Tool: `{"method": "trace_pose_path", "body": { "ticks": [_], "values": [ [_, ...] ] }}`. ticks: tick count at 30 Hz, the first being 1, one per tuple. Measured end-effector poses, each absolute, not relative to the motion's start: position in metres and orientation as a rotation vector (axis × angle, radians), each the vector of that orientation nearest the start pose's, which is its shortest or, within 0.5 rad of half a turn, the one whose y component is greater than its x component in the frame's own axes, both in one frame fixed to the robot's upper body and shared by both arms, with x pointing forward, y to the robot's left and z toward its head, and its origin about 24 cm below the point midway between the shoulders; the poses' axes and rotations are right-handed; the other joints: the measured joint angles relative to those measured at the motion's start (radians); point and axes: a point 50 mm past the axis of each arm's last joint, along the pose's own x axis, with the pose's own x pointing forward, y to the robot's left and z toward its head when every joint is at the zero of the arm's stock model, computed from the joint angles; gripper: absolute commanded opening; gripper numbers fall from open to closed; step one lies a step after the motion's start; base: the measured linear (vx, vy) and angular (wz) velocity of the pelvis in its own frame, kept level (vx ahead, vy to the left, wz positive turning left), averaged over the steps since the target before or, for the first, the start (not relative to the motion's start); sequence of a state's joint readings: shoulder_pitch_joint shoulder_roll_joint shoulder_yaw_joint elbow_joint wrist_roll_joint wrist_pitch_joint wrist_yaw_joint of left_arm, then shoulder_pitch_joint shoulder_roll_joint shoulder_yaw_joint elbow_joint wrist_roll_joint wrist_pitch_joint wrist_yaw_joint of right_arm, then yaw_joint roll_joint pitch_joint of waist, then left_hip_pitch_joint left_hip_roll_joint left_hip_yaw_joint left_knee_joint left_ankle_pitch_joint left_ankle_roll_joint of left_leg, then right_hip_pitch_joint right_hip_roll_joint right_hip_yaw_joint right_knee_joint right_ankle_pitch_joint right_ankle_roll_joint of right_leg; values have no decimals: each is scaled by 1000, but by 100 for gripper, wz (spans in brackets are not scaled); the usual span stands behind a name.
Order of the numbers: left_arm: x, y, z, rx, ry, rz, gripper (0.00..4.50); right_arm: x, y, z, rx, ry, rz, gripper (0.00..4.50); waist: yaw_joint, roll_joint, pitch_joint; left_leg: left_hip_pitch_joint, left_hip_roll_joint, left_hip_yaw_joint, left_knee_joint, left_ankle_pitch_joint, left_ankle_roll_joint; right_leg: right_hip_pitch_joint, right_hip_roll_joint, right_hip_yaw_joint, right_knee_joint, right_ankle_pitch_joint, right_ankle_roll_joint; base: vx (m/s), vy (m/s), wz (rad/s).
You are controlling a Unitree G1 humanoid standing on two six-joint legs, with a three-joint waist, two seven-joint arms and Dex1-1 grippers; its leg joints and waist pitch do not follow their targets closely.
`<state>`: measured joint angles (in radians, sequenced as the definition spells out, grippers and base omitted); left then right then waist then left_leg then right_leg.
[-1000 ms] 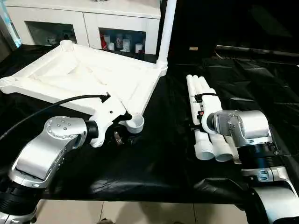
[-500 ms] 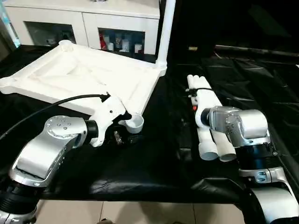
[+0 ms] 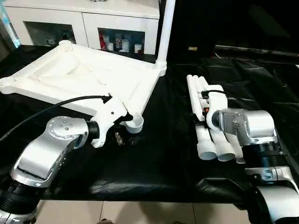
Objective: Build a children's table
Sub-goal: Pick table leg
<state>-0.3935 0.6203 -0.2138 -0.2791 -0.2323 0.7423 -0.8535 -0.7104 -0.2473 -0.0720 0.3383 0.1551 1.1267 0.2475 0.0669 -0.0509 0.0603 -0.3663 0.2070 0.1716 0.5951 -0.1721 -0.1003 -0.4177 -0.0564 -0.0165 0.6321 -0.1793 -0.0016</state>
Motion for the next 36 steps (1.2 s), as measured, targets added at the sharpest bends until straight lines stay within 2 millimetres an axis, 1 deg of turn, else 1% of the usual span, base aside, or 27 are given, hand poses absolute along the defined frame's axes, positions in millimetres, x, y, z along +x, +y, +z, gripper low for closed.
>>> {"method": "trace_pose_path", "body": {
  "ticks": [3, 13, 21, 24, 30, 36],
  "values": [
    [274, 149, 128, 397, 374, -1015, 450, 345, -166, 85, 32, 786, 223, 448, 0, 0, 0, 0, 0, 0, 0, 0, 0, 0, 0, 0, 0, 0, 0, 0, 0, 0],
    [274, 150, 129, 401, 377, -1017, 450, 344, -167, 77, 67, 818, 211, 448, 0, 0, 0, 0, 0, 0, 1, 0, 0, 0, 0, 0, 0, 0, 0, 0, 0, 0],
    [274, 150, 129, 403, 379, -1019, 450, 342, -165, 65, 168, 871, 219, 448, 2, 0, 0, 0, 0, 0, 1, 0, 0, 0, 0, 0, 0, 0, -1, 0, 0, 0],
    [274, 151, 129, 406, 380, -1018, 450, 342, -165, 64, 181, 873, 217, 448, 3, 0, 0, 0, 0, 0, 1, 0, 0, 0, 0, 0, 1, 0, 0, 0, 0, 0],
    [274, 152, 129, 410, 382, -1015, 450, 350, -157, 75, 189, 831, 243, 448, 1, 0, 0, 0, 0, 0, 1, 0, 0, 0, 0, 0, 1, 0, -1, 0, 0, 0],
    [274, 154, 130, 420, 387, -1009, 450, 348, -145, 67, 220, 873, 278, 448, 3, 0, 0, 0, 0, 0, 1, 0, 0, 0, 0, 0, 1, 0, -1, 0, 0, 0]
  ]
}}
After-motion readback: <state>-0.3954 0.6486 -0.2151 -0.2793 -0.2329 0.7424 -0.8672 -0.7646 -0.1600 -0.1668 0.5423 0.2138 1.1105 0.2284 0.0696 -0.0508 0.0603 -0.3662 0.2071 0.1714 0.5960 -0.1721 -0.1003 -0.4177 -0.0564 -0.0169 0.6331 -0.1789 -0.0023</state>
